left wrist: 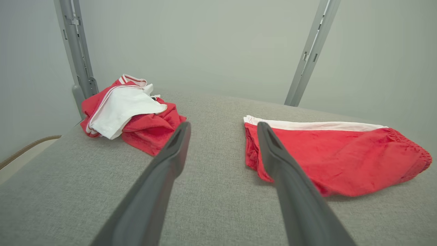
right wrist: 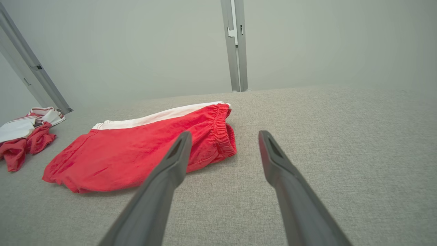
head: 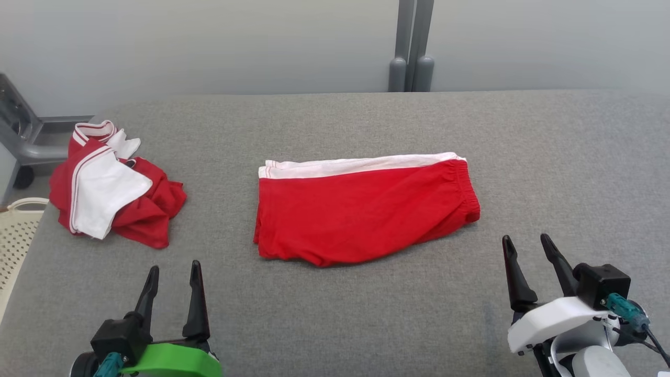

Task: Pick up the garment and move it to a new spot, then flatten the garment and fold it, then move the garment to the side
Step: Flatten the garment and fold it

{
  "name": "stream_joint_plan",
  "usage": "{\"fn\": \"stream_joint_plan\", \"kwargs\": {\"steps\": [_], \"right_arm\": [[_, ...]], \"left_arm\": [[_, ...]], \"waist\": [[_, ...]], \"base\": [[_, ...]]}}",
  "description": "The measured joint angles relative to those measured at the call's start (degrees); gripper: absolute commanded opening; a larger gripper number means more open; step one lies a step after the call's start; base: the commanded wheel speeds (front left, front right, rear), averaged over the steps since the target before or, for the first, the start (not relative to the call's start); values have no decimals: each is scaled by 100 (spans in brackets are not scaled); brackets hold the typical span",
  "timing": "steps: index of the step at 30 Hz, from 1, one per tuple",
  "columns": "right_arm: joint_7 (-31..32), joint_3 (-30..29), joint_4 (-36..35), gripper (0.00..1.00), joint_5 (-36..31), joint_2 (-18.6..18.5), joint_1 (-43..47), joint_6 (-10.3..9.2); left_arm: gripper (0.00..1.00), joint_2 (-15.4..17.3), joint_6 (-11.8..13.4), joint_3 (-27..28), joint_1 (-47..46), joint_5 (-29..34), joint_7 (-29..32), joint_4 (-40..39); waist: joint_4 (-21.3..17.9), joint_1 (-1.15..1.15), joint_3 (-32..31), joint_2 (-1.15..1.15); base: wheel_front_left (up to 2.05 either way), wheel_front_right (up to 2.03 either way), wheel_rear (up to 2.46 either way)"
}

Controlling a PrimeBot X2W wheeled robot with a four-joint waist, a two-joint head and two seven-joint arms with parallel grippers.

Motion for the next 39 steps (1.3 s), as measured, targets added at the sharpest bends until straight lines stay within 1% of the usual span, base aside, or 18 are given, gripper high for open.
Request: {"fn": "stream_joint_plan", "kwargs": {"steps": [5, 10, 14, 18, 22, 33, 36, 39], "right_arm": [[-46, -108, 245, 100, -235, 2, 44, 0], [-97, -127, 471, 100, -330, 0, 45, 0], [-153, -87, 643, 100, -600, 2, 44, 0], [-207, -129, 833, 100, -727, 1, 45, 0], [-248, -165, 880, 100, -713, 1, 49, 0], [-244, -183, 976, 100, -557, 0, 9, 0], [-100, -257, 1080, 100, -390, 2, -11, 0], [224, -325, 1143, 100, -224, -1, -118, 0]], "left_arm": [[100, 58, -15, 41, 108, 421, 0, 258], [100, 79, -67, -23, 135, 623, 0, 530], [100, 78, -132, -30, 136, 630, 0, 759], [100, 29, -191, -29, 134, 570, 0, 1068], [100, 0, -193, 5, 103, 512, 0, 1167], [100, -29, -218, 63, 32, 583, 0, 1123], [100, -35, -220, 73, 32, 624, 0, 1082], [100, -47, -225, 83, 32, 653, 0, 1058]], "waist": [[187, 0, -114, 0], [288, 0, -194, 0], [291, 0, -194, 0], [245, 0, -167, 0], [203, 0, -144, 0], [124, 0, -95, 0], [135, 0, -87, 0], [141, 0, -80, 0]], "base": [[0, 0, 0], [0, 0, 0], [0, 0, 0], [0, 0, 0], [0, 0, 0], [0, 0, 0], [0, 0, 0], [0, 0, 0]]}}
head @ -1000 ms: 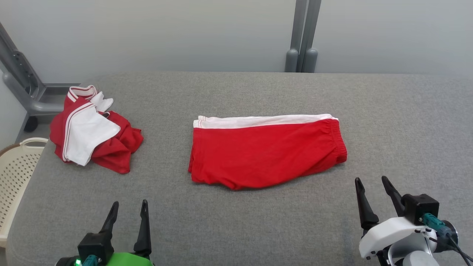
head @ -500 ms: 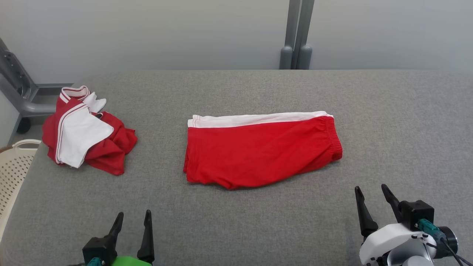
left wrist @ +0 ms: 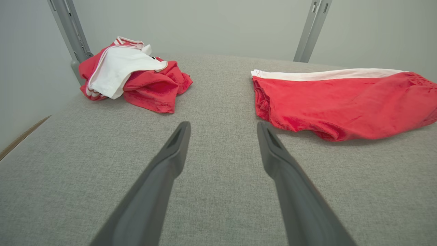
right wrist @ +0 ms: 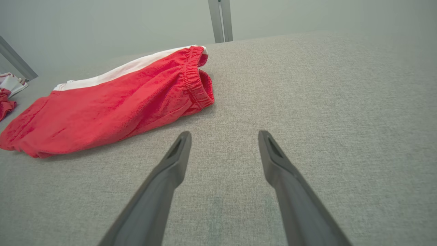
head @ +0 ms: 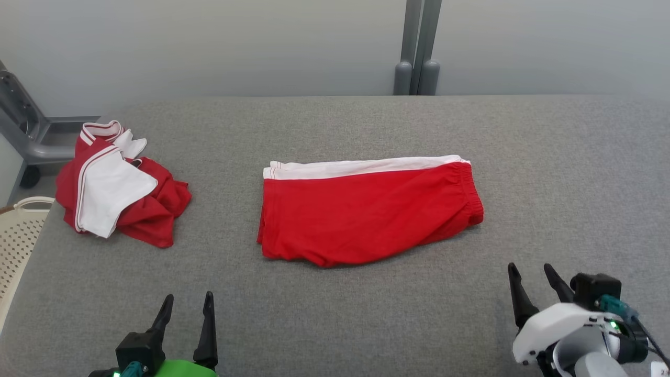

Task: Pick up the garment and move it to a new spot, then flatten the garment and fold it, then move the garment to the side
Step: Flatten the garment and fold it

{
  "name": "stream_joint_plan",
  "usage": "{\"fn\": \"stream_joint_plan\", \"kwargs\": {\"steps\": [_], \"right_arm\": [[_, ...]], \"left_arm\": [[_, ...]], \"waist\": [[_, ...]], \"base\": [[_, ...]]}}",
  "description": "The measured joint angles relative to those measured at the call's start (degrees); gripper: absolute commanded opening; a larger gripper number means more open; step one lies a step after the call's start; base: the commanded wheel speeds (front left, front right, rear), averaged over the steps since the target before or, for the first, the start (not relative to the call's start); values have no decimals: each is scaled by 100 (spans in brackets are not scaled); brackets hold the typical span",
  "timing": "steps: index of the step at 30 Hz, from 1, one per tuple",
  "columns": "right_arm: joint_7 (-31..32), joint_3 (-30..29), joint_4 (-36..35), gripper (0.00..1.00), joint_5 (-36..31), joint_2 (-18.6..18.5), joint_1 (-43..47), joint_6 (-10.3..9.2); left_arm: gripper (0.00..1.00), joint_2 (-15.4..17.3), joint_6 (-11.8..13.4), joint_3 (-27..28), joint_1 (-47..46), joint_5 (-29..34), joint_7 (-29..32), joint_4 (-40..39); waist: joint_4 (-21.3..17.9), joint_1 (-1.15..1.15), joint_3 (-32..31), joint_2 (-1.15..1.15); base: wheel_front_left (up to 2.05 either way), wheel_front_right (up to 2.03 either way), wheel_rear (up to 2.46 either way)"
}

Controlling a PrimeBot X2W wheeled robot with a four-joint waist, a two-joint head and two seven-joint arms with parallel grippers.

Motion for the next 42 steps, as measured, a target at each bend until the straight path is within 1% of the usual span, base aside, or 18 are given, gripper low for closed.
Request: {"fn": "stream_joint_plan", "kwargs": {"steps": [2, 6, 9, 14, 17, 20, 23, 26, 32, 42], "right_arm": [[305, -18, -13, 100, 134, 2, -198, 0], [1061, 85, -205, 100, 127, 4, -681, 0], [1841, 73, -334, 100, 48, 0, -1120, -1], [3271, -220, -349, 100, -114, -1, -1991, -3], [4060, -394, -253, 100, -376, 0, -2488, -3], [4695, -523, -129, 100, -747, 2, -2934, -3], [5201, -593, -7, 100, -1006, 1, -3223, -3], [5494, -578, 92, 100, -1136, 3, -3476, -3], [5790, -671, 315, 100, -1373, 4, -3677, -3], [5743, -794, 526, 100, -1395, 3, -3734, -3]], "left_arm": [[100, -2, -8, 14, 0, 14, 0, -8], [100, -20, -29, 4, -1, 15, 0, -26], [100, -40, -49, -25, -24, 14, 0, -19], [100, -60, -94, -127, -180, 14, 0, 4], [100, -78, -119, -216, -280, 14, 0, 14], [100, -83, -143, -301, -402, 15, 0, 11], [100, -93, -152, -387, -519, 25, 0, 9], [100, -98, -171, -468, -613, 25, 0, 15], [100, -103, -193, -565, -766, 29, 0, 23], [100, -107, -242, -753, -981, 13, 0, 130]], "waist": [[-5, 0, 10, 0], [-15, 0, 66, 0], [-12, 0, 143, 0], [18, 0, 327, 0], [61, 0, 468, 0], [124, 0, 619, 0], [203, 0, 771, 0], [282, 0, 926, 0], [406, 0, 1195, 0], [502, 0, 1452, 0]], "base": [[0, 0, 0], [0, 0, 0], [0, 0, 0], [0, 0, 0], [0, 0, 0], [0, 0, 0], [0, 0, 0], [0, 0, 0], [0, 0, 0], [0, 0, 0]]}}
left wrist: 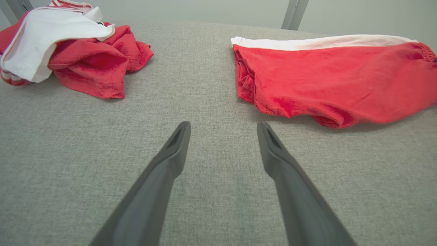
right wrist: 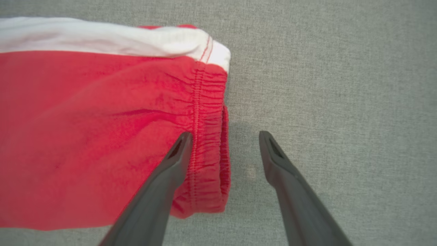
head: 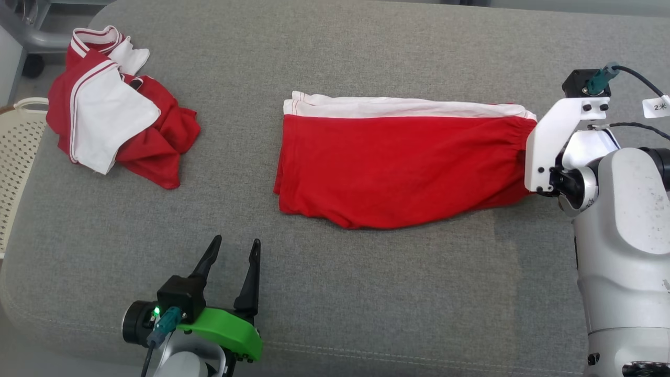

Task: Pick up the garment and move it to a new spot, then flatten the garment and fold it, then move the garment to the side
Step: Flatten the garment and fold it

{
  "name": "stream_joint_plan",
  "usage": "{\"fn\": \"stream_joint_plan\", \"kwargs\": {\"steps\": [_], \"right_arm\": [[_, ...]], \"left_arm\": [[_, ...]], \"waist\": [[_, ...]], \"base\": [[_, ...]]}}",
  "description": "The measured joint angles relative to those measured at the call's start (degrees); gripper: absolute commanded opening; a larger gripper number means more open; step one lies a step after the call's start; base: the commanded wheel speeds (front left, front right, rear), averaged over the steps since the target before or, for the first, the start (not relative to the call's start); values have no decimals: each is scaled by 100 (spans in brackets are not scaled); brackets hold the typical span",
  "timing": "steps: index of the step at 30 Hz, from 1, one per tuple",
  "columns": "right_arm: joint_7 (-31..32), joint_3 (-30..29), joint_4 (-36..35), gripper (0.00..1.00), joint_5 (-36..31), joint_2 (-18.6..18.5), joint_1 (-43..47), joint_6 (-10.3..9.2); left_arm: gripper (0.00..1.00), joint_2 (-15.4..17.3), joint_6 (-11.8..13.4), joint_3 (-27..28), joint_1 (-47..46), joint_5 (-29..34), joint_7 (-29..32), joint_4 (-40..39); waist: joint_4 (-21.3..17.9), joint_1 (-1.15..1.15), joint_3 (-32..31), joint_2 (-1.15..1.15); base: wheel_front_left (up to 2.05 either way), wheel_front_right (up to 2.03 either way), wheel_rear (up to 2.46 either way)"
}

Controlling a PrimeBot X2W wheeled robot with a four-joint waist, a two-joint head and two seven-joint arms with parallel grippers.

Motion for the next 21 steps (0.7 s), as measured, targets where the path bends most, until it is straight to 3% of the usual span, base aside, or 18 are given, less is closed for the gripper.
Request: {"fn": "stream_joint_plan", "kwargs": {"steps": [16, 17, 19, 20, 21], "right_arm": [[-25, -444, 515, 100, -49, -20, -232, -1], [-37, -461, 545, 54, -33, -23, -258, 0], [-60, -514, 631, 24, -18, -30, -303, 0], [-69, -532, 671, 4, -18, -29, -332, 0], [-80, -557, 714, 0, -15, -26, -363, 0]], "left_arm": [[100, -2, -9, -105, -279, -100, 0, 34], [100, -2, -9, -107, -288, -102, 0, 40], [100, -2, -9, -114, -305, -127, 0, 46], [100, -2, -9, -119, -309, -132, 0, 53], [100, -2, -9, -122, -314, -133, 0, 58]], "waist": [[218, 0, 420, 0], [233, 0, 439, 0], [260, 0, 467, 0], [271, 0, 475, 0], [280, 0, 479, 0]], "base": [[0, 0, 0], [0, 0, 0], [0, 0, 0], [0, 0, 0], [0, 0, 0]]}}
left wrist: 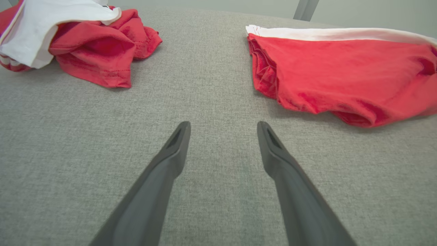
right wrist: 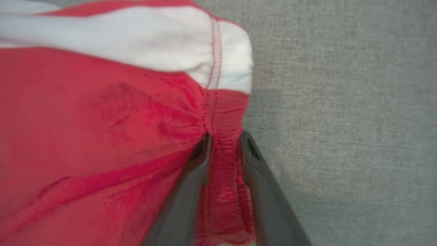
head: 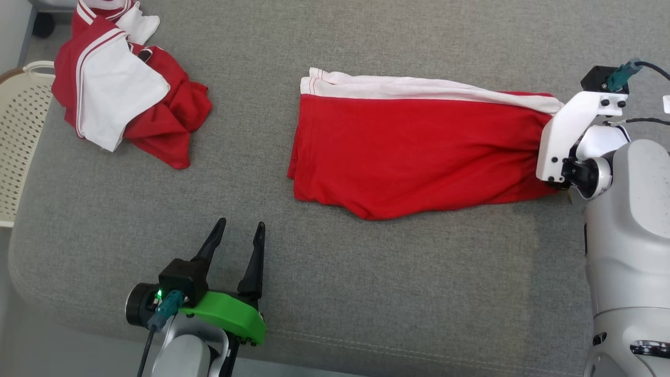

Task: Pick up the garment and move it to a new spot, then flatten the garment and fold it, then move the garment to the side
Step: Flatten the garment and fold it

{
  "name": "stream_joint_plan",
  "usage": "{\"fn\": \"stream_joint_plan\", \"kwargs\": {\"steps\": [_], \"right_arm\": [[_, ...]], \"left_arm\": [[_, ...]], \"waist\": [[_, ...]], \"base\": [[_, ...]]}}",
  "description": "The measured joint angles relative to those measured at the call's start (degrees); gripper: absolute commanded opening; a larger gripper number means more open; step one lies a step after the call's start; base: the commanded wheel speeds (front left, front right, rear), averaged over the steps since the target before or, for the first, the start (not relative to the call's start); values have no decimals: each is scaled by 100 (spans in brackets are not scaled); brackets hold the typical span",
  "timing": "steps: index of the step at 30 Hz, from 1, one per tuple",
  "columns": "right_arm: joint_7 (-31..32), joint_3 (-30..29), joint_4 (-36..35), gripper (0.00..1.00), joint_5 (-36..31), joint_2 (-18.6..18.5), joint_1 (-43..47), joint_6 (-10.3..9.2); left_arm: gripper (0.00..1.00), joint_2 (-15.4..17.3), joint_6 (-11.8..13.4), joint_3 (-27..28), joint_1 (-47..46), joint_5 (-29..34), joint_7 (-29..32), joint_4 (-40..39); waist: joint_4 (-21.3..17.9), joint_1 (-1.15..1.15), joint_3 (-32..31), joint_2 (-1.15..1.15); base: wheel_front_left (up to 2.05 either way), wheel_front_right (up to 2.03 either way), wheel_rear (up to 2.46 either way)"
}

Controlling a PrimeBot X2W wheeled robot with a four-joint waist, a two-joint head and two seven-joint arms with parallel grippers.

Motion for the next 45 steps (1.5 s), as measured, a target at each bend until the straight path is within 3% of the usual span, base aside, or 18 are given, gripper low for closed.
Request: {"fn": "stream_joint_plan", "kwargs": {"steps": [14, 22, 30, 38, 45], "right_arm": [[-482, -367, 224, 0, -491, 44, -205, 8], [-408, -933, -146, 0, -1310, 11, -185, 5], [-283, -1216, -422, 0, -1633, -231, -97, 5], [-22, -1301, -495, 0, -1630, -137, -12, 5], [214, -864, -333, 0, -1150, 16, -211, 4]], "left_arm": [[100, -1, 14, 48, -9, -84, 0, 26], [100, -3, 20, 141, -2, -12, 0, -59], [100, -7, 78, 298, 6, 59, 0, -246], [100, 24, 114, 579, 145, 92, 0, -335], [100, 29, 134, 732, 285, 82, 0, -334]], "waist": [[-204, 0, -74, 0], [-461, 0, -232, 0], [-499, 0, -390, 0], [-408, 0, -621, 0], [-202, 0, -776, 0]], "base": [[0, 0, 0], [0, 0, 0], [0, 0, 0], [0, 0, 0], [0, 0, 0]]}}
